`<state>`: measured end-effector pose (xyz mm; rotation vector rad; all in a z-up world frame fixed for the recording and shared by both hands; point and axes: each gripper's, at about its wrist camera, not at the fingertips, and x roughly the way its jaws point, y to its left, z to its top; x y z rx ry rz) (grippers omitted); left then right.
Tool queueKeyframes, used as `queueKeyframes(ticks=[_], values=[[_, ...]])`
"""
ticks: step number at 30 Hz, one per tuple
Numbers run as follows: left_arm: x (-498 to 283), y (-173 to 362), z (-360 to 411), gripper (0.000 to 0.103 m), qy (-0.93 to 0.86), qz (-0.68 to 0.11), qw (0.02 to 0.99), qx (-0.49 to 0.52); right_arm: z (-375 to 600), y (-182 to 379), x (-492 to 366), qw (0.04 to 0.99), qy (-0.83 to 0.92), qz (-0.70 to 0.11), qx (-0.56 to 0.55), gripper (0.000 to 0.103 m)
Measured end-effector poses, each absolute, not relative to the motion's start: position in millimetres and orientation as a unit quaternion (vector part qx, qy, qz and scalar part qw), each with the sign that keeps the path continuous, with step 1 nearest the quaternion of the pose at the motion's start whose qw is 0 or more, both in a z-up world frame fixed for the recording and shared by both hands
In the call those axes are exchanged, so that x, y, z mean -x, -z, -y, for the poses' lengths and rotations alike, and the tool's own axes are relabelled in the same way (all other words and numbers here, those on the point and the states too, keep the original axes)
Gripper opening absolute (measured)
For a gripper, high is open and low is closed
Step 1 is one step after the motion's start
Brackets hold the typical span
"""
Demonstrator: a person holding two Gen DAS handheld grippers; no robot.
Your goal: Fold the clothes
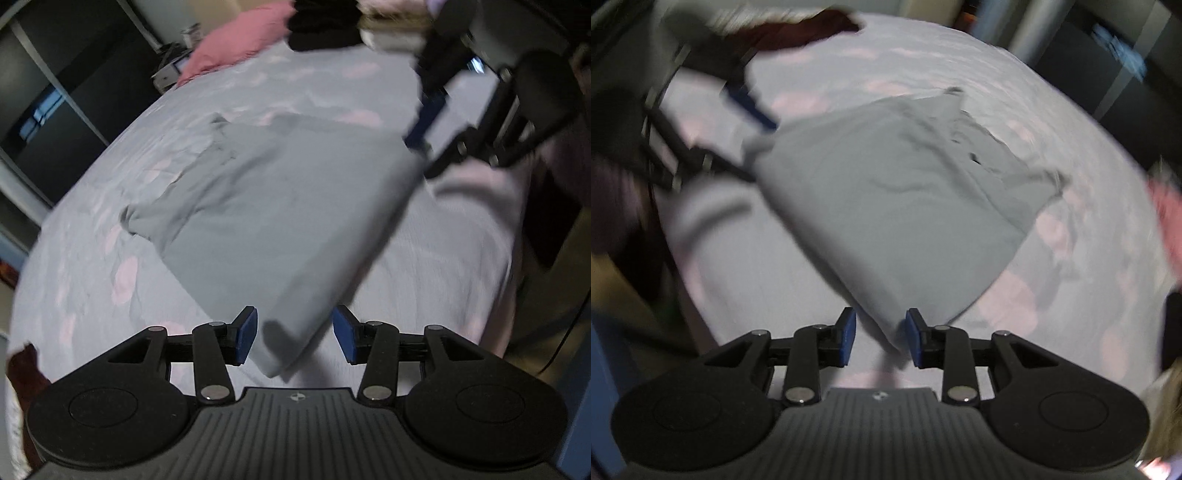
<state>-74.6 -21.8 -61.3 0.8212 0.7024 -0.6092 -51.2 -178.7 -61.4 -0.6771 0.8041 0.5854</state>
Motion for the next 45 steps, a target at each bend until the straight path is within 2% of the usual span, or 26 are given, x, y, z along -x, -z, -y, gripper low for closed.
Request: queueKeyframes(ticks=[5, 11, 13, 14, 15, 18, 22, 27, 32, 35, 39, 41, 43, 45], values=[[80, 88, 28, 0.043, 0.253, -0.298, 0.788, -0.475, 165, 81, 56, 0.794, -0.26, -0.348, 0.425, 0.035], [78, 98, 32, 0.042, 0.25, -0.256, 0.781, -0.512, 159, 95, 46, 0.78, -0.251, -0.317, 0.478, 0.034], [76, 99, 33, 0.028, 0.254, -0.254, 0.779, -0.514, 158, 96, 47, 0.778, -0.252, -0.311, 0.485, 0.033], [75, 97, 34, 0.025, 0.257, -0.262, 0.78, -0.507, 157, 96, 48, 0.777, -0.252, -0.311, 0.486, 0.031], [73, 94, 33, 0.02, 0.258, -0.267, 0.783, -0.5, 157, 94, 48, 0.778, -0.252, -0.313, 0.482, 0.026], [72, 81, 30, 0.014, 0.261, -0.279, 0.791, -0.478, 160, 85, 47, 0.785, -0.253, -0.322, 0.464, 0.018], [82, 63, 27, 0.012, 0.267, -0.272, 0.792, -0.476, 166, 65, 47, 0.798, -0.253, -0.327, 0.438, 0.016], [93, 58, 23, 0.012, 0.312, -0.298, 0.772, -0.466, 175, 46, 58, 0.789, -0.283, -0.367, 0.403, 0.016], [92, 69, 21, 0.012, 0.331, -0.321, 0.761, -0.456, 172, 56, 65, 0.764, -0.31, -0.397, 0.404, 0.017], [85, 70, 17, 0.017, 0.337, -0.342, 0.764, -0.43, 173, 63, 62, 0.76, -0.316, -0.409, 0.393, 0.017], [77, 54, 6, 0.023, 0.347, -0.379, 0.775, -0.368, 180, 57, 60, 0.761, -0.333, -0.416, 0.371, 0.028], [71, 41, -4, 0.026, 0.356, -0.398, 0.785, -0.314, 189, 43, 59, 0.772, -0.346, -0.414, 0.336, 0.038], [64, 30, -16, 0.034, 0.356, -0.408, 0.801, -0.255, 200, 32, 58, 0.787, -0.35, -0.415, 0.291, 0.041], [54, 21, -27, 0.039, 0.347, -0.414, 0.817, -0.203, 216, 23, 55, 0.807, -0.34, -0.421, 0.235, 0.041]])
